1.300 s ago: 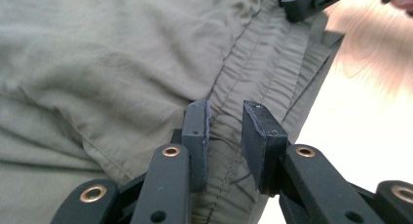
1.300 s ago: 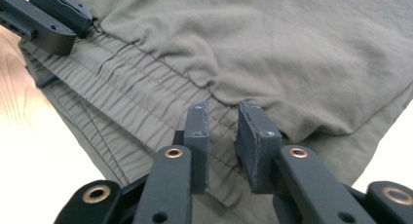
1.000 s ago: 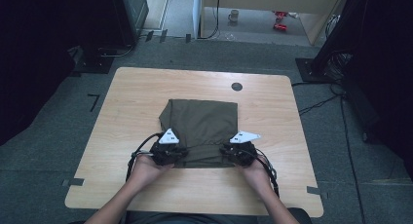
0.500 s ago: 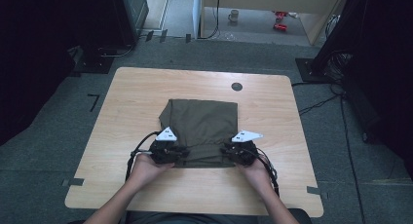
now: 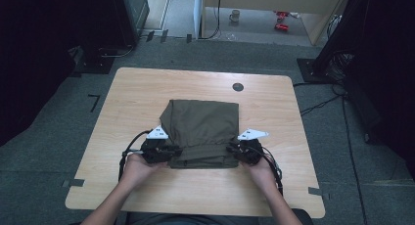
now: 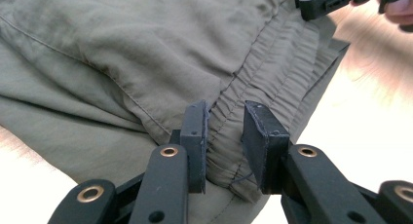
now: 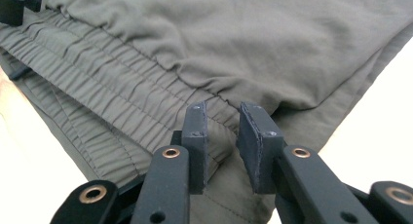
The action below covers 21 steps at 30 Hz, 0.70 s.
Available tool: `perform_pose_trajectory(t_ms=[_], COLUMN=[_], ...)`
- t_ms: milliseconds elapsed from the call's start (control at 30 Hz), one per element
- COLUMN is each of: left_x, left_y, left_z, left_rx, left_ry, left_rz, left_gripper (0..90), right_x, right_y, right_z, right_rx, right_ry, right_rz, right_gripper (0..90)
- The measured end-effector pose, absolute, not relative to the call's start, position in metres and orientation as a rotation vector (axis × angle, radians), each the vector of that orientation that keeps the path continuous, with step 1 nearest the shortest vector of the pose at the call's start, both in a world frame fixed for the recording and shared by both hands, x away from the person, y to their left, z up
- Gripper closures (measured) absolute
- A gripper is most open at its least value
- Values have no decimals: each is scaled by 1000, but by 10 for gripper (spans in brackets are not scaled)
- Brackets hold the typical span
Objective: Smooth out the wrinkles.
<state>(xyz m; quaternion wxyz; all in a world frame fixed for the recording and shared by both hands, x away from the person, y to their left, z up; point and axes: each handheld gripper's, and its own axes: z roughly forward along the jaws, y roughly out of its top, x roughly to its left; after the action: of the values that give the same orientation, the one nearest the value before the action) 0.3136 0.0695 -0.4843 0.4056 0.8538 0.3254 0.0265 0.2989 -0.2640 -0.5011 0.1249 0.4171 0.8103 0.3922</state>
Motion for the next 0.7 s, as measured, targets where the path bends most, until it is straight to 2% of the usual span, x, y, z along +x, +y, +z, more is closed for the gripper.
perform_pose_trajectory(t_ms=[233,400,567,700], left_x=[315,316,319,324], left_y=[72,79,88,98], left_z=[-489,-480,-471,-468], left_rx=[2137,2096,2062,2045], left_ry=[839,841,837,858], left_rz=[41,24,92,118], left_gripper=[722,638,546,511], right_x=[299,301,301,302], right_y=[-262,-269,-277,-286], right_z=[-505,-498,-491,-490], right_rx=[1225,1244,1242,1257], right_ry=[2373,2344,2290,2261], right_rz=[1134,1185,1225,1245], right_gripper=[724,680,618,572])
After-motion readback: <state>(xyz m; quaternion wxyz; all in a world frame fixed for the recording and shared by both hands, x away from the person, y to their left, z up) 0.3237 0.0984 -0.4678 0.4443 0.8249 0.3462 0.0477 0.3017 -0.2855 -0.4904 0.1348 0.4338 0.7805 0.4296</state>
